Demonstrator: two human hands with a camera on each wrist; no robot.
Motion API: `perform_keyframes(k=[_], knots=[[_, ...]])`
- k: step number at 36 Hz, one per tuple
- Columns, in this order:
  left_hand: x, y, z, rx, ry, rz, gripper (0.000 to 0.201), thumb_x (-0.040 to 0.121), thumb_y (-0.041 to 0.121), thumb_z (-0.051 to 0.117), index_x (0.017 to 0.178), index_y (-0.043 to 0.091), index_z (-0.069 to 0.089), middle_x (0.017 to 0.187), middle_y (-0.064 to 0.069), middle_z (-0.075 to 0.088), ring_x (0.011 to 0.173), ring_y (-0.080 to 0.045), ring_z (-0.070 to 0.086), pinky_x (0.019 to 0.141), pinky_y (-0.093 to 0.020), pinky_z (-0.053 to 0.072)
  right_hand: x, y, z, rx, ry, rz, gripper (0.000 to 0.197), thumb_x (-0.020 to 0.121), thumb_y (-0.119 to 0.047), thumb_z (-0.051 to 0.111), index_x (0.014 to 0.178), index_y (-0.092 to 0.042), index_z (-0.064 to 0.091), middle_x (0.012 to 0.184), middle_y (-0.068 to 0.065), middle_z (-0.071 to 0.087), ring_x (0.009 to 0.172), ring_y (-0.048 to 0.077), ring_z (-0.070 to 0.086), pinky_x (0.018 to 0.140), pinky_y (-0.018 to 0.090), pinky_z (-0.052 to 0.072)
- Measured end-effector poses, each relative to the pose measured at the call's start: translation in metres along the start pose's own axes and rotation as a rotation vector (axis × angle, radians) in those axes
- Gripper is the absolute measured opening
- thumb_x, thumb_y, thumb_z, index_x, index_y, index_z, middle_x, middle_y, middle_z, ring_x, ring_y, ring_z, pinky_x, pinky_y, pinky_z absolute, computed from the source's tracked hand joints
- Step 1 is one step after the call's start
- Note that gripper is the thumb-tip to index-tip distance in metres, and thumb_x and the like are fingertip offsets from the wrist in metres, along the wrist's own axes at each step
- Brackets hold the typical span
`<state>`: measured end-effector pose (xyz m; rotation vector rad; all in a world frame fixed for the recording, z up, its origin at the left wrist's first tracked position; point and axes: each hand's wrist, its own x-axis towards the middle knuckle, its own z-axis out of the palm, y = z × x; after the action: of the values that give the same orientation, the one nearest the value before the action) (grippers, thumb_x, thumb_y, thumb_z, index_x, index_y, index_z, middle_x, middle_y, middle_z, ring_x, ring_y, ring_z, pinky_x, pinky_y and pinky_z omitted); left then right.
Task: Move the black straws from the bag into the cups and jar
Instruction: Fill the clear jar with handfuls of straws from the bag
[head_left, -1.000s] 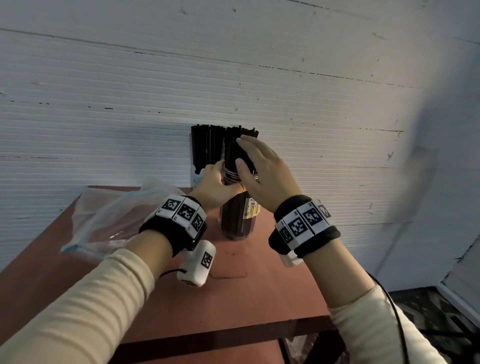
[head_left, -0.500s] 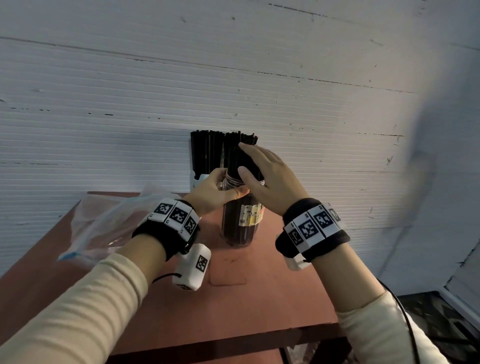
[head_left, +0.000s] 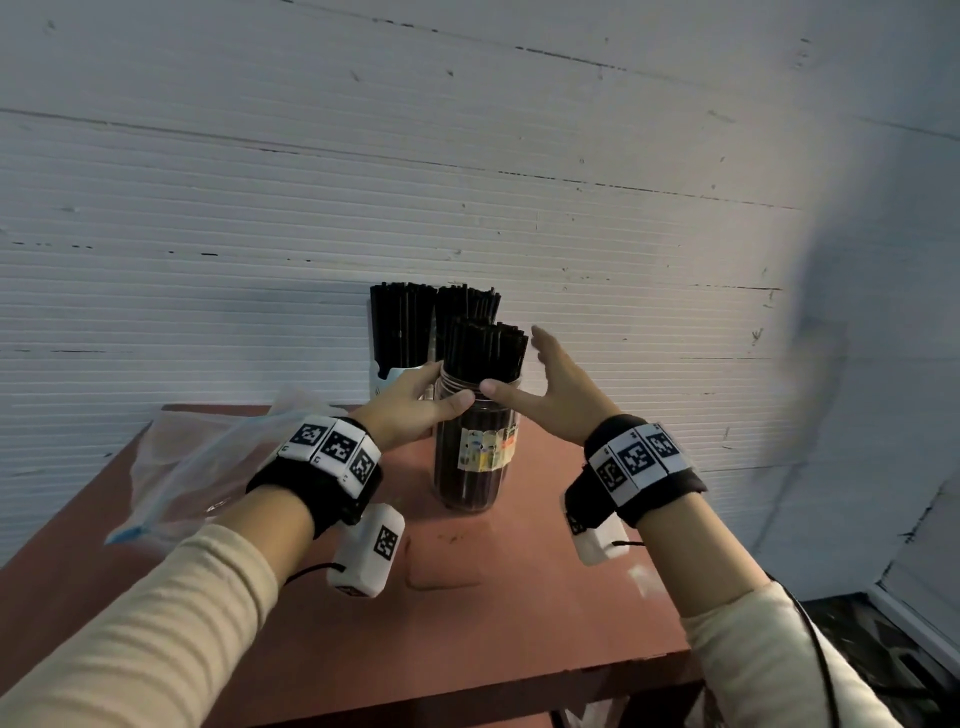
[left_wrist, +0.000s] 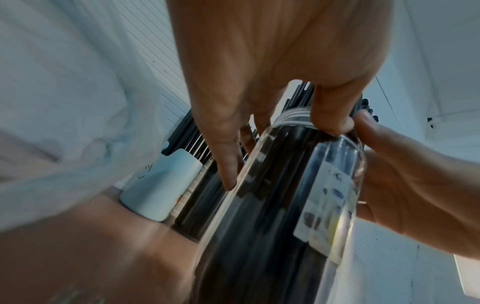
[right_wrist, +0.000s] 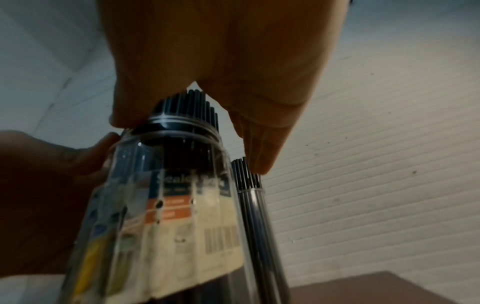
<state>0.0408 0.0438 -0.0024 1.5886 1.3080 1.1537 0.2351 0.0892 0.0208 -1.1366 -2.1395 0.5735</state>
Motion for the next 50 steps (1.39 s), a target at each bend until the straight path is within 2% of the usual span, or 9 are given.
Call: perform_keyframes(k=[6,12,15,21,25,28,33,44,50], knots=[[0.000,-0.007,0.001,-0.033,0.143,-0.080,0.053,0.090,0.034,0.064,0.138,0.025,0.044,0.136,0.008,0.050,0.123,-0.019,0.053,0.101,-0.047,0.049,0.008,0.003,0.013,0.161,-0.076,0.020,0.100,0.059,-0.075,0.066,0.137,-0.018,0.042,0.129,-0.004,0.057,0.114,0.010,0.057,0.093,0.028,0.050],[0.000,-0.008,0.005,0.027,0.153,-0.078,0.054,0.093,0.036,0.059,0.141,0.024,0.039,0.141,0.005,0.049,0.130,-0.018,0.048,0.109,-0.046,0.041,0.006,0.004,0.017,0.147,-0.049,-0.002,0.104,0.050,-0.081,0.064,0.133,-0.020,0.048,0.124,-0.007,0.060,0.111,0.010,0.058,0.092,0.028,0.050],[0.001,-0.005,0.006,0.015,0.105,-0.064,0.044,0.095,0.032,0.057,0.137,0.026,0.044,0.143,0.000,0.050,0.130,-0.019,0.049,0.111,-0.042,0.039,0.006,0.004,0.015,0.106,-0.029,0.004,0.091,0.061,-0.071,0.069,0.133,-0.020,0.048,0.125,-0.007,0.059,0.111,0.011,0.057,0.090,0.028,0.048],[0.022,-0.007,-0.007,0.059,0.442,-0.040,0.021,0.096,0.027,0.057,0.115,0.019,0.055,0.122,-0.005,0.060,0.093,-0.013,0.059,0.077,-0.018,0.046,0.011,0.027,-0.001,0.074,0.083,0.120,0.082,0.072,-0.059,0.072,0.137,-0.018,0.044,0.132,-0.001,0.056,0.115,0.016,0.054,0.086,0.026,0.038],[0.047,-0.011,-0.018,0.127,0.658,-0.086,0.055,0.081,0.034,0.075,0.123,0.015,0.045,0.129,-0.009,0.051,0.116,-0.022,0.053,0.097,-0.031,0.044,0.023,0.043,-0.013,0.037,0.156,0.200,0.077,0.076,-0.055,0.071,0.137,-0.017,0.044,0.132,0.002,0.056,0.116,0.019,0.053,0.084,0.025,0.037],[0.067,-0.011,-0.026,0.136,0.732,-0.129,0.079,0.075,0.031,0.081,0.136,0.010,0.035,0.139,-0.010,0.040,0.123,-0.024,0.048,0.095,-0.026,0.038,0.039,0.052,-0.015,0.006,0.196,0.239,0.074,0.077,-0.054,0.071,0.134,-0.014,0.046,0.130,0.004,0.058,0.116,0.022,0.055,0.082,0.025,0.038],[0.102,-0.026,-0.034,0.134,0.711,-0.248,0.104,0.066,0.027,0.089,0.144,0.005,0.023,0.145,-0.014,0.039,0.131,-0.029,0.044,0.111,-0.037,0.037,0.073,0.066,-0.007,0.033,0.238,0.268,0.069,0.079,-0.050,0.071,0.129,-0.009,0.047,0.126,0.006,0.059,0.112,0.023,0.056,0.077,0.026,0.039],[0.131,-0.064,-0.042,0.132,0.710,-0.400,0.091,0.062,0.037,0.088,0.131,0.000,0.040,0.131,-0.018,0.054,0.119,-0.034,0.055,0.102,-0.042,0.048,0.123,0.083,0.012,0.111,0.276,0.259,0.063,0.082,-0.047,0.070,0.126,-0.009,0.047,0.119,0.004,0.061,0.095,0.017,0.055,0.076,0.028,0.043],[0.132,-0.066,-0.044,0.131,0.688,-0.414,0.094,0.055,0.043,0.089,0.126,0.003,0.044,0.126,-0.016,0.057,0.116,-0.033,0.057,0.100,-0.043,0.049,0.127,0.083,0.017,0.124,0.238,0.282,0.069,0.086,-0.045,0.065,0.137,-0.007,0.037,0.132,0.008,0.055,0.117,0.024,0.055,0.082,0.027,0.040]])
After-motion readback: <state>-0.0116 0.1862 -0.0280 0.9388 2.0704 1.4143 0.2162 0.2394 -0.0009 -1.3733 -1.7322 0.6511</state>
